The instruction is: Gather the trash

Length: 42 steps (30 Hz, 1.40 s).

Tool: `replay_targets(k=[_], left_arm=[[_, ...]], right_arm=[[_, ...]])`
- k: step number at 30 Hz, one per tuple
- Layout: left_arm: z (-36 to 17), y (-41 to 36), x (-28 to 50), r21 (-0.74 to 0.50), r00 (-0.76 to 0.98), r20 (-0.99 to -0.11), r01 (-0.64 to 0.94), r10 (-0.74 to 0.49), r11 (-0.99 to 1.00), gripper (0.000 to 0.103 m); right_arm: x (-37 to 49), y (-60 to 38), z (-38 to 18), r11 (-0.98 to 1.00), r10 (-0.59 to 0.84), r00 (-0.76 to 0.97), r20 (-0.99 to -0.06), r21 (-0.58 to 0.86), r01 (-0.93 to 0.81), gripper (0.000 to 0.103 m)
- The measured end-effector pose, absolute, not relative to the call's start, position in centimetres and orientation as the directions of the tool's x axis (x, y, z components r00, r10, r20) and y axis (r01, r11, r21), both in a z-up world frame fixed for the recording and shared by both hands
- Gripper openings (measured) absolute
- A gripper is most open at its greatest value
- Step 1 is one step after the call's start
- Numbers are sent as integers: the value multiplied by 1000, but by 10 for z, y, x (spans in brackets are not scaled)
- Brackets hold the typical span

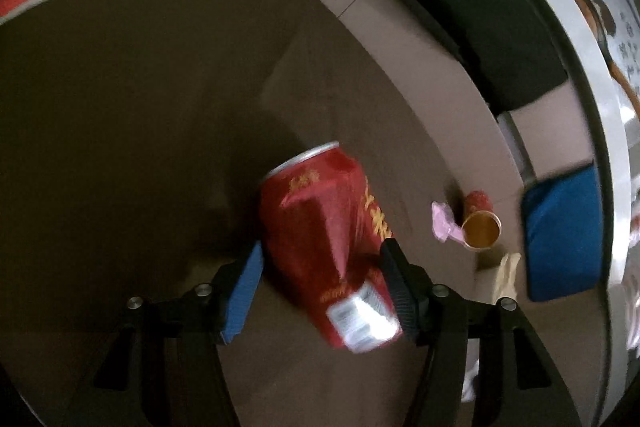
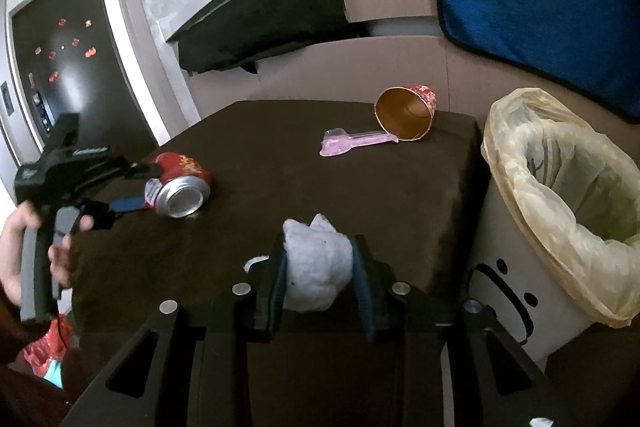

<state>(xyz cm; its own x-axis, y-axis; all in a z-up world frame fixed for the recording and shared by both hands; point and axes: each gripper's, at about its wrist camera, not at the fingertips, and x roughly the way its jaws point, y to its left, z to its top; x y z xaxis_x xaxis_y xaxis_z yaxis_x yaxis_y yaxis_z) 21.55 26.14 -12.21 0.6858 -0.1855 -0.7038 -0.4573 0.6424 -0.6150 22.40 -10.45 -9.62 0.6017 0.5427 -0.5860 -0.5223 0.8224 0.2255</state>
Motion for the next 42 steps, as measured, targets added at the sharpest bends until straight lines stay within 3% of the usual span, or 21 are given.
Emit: replay_targets(k=[7,15,20,27,32,42], left_arm=[[-125,260,254,-586,644,-738,-467,-200,662,57],[-103,219,277,-490,669,-721,-308,-180,816,54],[-71,178,275,-345,752,-653,-192,-89,919,54],[-35,111,264,-96,871,-492,-70,13,993,53],[-23,86,269,-88,879,-476,-18,-26,996,53],[32,4,270,-61,922,-351,155,-166,986,53]], right_arm=[[237,-93,-101,823,533,595,-602,203,-531,30],[251,-96,-85,826,529,616,-584,188,-531,30],[263,-106,-71,845,505,659,-558,165,-509,30],[285,-137,-45,867,490,719,-493,188,-461,30],[289,-154,-40,876,477,735,-482,199,-439,30],[275,-217,5,937,350,852,-389,132,-325,30]])
